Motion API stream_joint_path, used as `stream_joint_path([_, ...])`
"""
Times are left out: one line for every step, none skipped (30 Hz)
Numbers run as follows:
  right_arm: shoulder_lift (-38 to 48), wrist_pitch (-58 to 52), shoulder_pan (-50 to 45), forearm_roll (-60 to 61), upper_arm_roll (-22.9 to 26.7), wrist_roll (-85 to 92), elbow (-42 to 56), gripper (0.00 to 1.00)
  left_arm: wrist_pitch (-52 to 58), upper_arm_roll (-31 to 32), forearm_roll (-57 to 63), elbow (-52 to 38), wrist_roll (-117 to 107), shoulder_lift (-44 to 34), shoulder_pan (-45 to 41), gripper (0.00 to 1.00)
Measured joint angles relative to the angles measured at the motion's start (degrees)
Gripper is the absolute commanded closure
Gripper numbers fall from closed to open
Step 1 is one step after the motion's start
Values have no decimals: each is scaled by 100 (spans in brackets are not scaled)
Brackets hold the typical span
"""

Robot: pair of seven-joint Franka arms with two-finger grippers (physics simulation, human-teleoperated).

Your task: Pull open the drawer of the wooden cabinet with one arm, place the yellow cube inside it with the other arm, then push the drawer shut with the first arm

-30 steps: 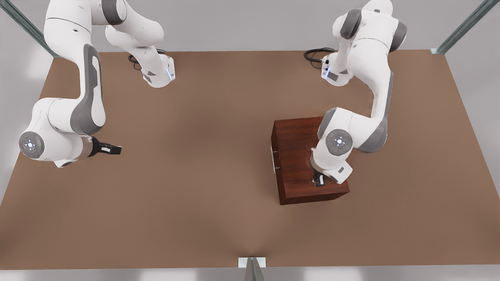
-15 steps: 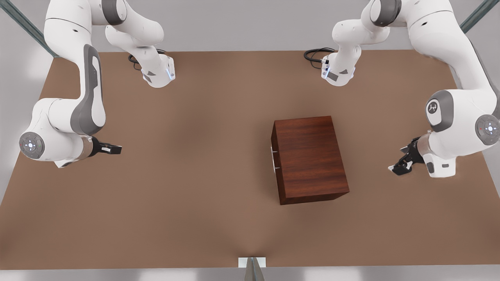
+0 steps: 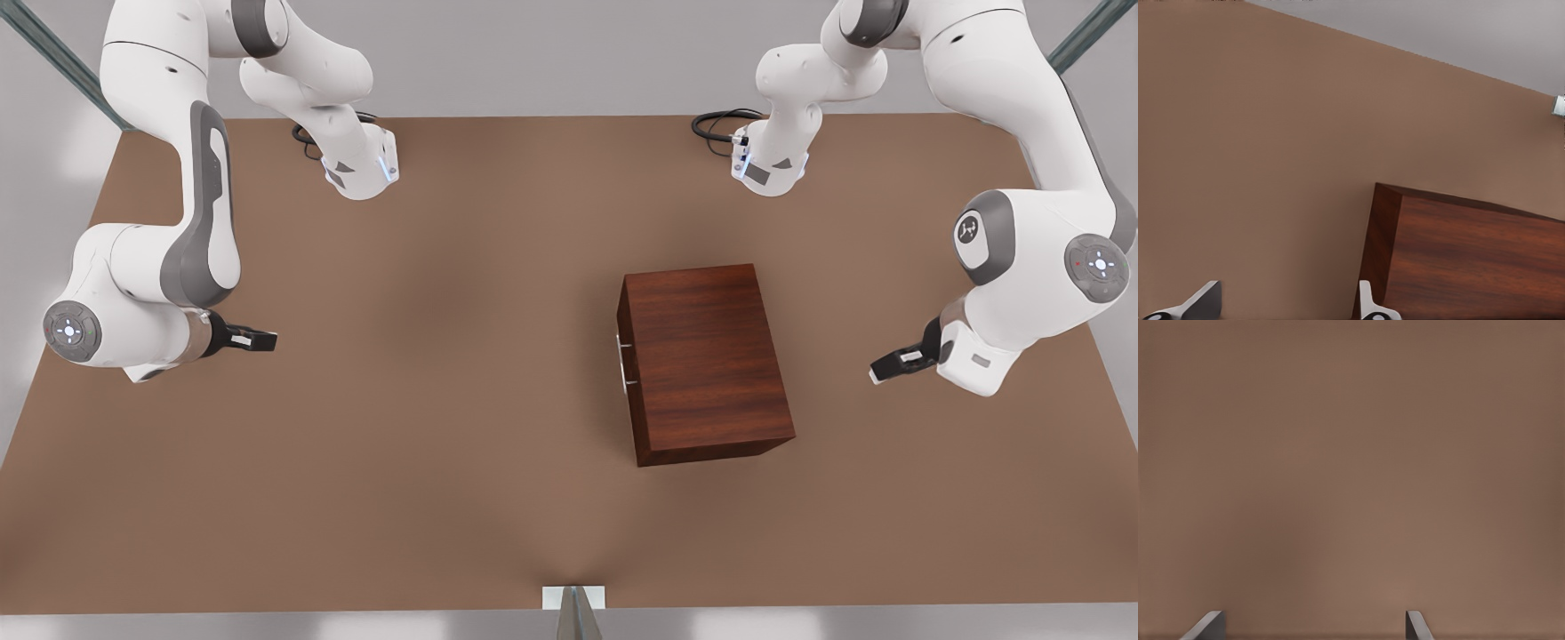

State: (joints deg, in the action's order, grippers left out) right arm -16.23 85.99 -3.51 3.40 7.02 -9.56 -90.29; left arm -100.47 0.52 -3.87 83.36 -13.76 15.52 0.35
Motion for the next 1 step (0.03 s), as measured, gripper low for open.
stream_joint_path([0,0,0,0,0,1,0,0,-8,1,1,-1,127,0,-1,0])
